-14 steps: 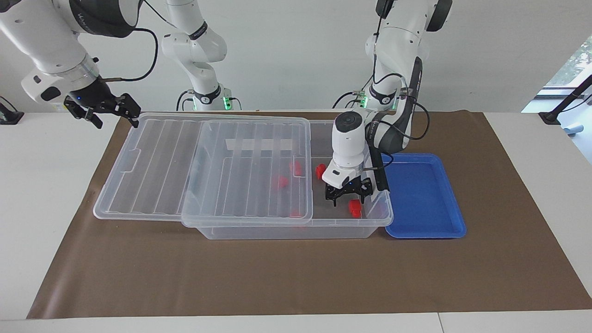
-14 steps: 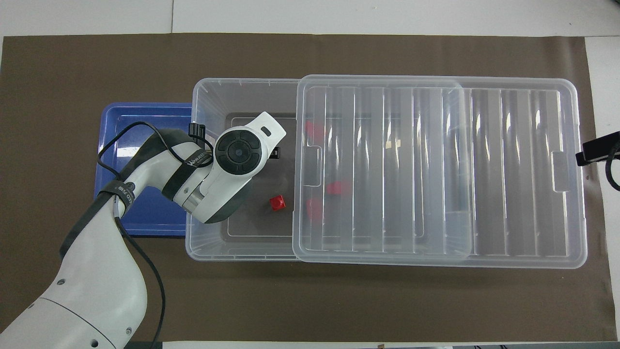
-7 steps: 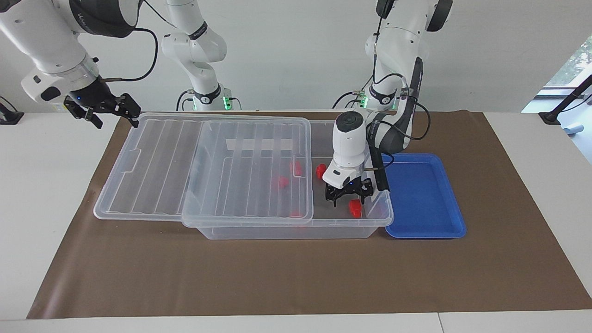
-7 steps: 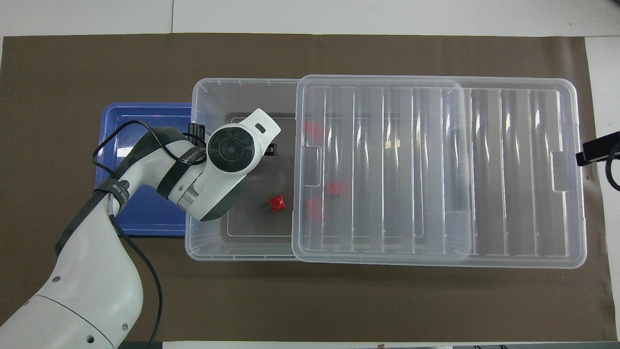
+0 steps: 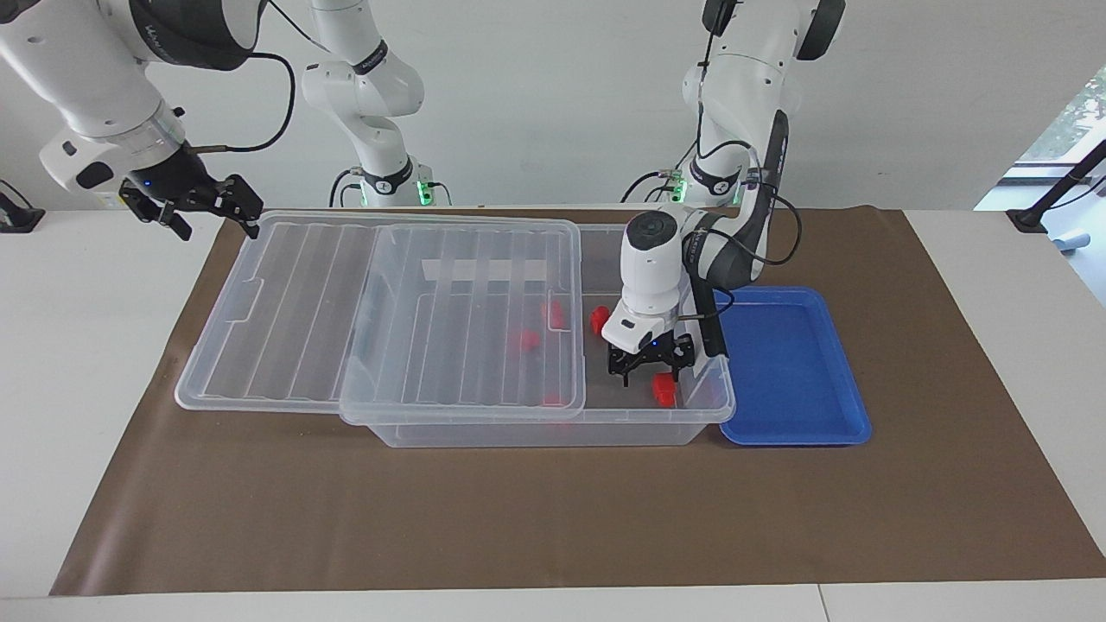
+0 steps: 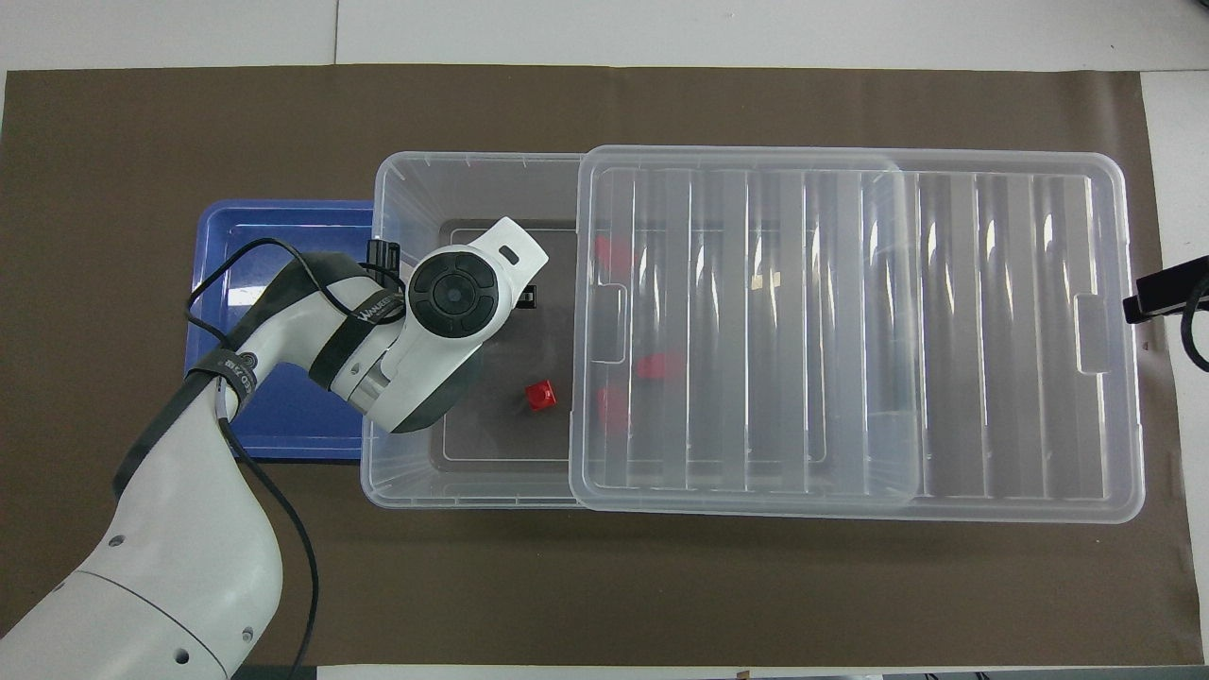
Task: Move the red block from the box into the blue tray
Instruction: 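Lower the left gripper and grasp the red block inside the box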
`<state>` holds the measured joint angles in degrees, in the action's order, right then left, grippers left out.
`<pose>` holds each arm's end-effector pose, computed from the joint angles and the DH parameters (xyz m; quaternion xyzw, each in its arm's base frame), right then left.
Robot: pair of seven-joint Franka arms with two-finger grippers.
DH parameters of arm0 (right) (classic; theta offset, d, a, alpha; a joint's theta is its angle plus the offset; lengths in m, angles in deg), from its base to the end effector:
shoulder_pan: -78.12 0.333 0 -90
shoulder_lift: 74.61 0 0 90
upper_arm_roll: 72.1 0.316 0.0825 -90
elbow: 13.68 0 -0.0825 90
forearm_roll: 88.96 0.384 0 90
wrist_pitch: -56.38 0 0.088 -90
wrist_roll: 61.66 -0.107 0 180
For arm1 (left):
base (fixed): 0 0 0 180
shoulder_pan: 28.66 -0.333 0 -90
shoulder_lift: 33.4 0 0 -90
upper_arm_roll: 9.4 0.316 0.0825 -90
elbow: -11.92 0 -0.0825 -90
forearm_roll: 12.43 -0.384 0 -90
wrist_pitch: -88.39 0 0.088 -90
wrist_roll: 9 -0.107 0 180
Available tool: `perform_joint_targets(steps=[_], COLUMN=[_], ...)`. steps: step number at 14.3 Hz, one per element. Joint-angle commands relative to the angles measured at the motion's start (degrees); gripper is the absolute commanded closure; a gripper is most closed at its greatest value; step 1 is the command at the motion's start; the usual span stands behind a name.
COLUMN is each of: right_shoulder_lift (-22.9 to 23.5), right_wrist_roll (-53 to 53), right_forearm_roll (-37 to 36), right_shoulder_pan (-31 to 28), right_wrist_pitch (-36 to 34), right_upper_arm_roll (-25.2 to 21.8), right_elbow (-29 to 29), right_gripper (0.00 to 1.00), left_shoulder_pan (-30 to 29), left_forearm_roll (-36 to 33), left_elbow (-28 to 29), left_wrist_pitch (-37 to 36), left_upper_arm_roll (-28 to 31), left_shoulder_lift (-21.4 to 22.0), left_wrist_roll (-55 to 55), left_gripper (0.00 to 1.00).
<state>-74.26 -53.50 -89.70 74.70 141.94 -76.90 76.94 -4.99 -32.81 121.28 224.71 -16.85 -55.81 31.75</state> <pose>0.5415 -0.0796 0.6097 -0.9989 0.0007 0.0477 0.0001 0.5477 -0.3210 0.3020 -0.9932 0.0337 -0.0954 0.0583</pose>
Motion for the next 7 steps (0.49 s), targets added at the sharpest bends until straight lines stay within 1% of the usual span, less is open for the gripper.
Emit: perform_joint_targets(steps=[1,3,5,6,7], right_shoulder_lift=[-1.1,-1.1,-1.1,-1.1,-1.1], right_wrist_roll=[-0.7,-0.7,-0.7,-0.7,-0.7], right_forearm_roll=[-0.5,-0.5,-0.5,-0.5,-0.5], right_shoulder_pan=[-0.6,-0.6,-0.6,-0.6,-0.6], right_wrist_pitch=[0.9,0.9,0.8,0.6,0.5], right_upper_arm_roll=[0.6,0.6,0.6,0.5,0.6], right_elbow=[1.1,1.1,1.1,1.1,1.1], right_gripper=[0.00,0.00,0.00,0.00,0.00], left_shoulder_pan=[-0.2,-0.1,0.0,-0.2,-0.2], left_forearm_roll=[-1.1,-1.1,-1.1,-1.1,-1.1], left_elbow=[0.8,0.6,0.3,0.3,0.3], left_wrist_pitch=[1.1,2.0,2.0,1.6,1.1], left_upper_arm_roll=[0.1,0.1,0.1,0.0,0.0], left_shoulder_lift=[0.1,0.0,0.3,1.0,2.4], left_wrist_roll=[2.4,7.5,7.6,7.5,7.4], left_gripper=[1.00,1.00,1.00,1.00,1.00])
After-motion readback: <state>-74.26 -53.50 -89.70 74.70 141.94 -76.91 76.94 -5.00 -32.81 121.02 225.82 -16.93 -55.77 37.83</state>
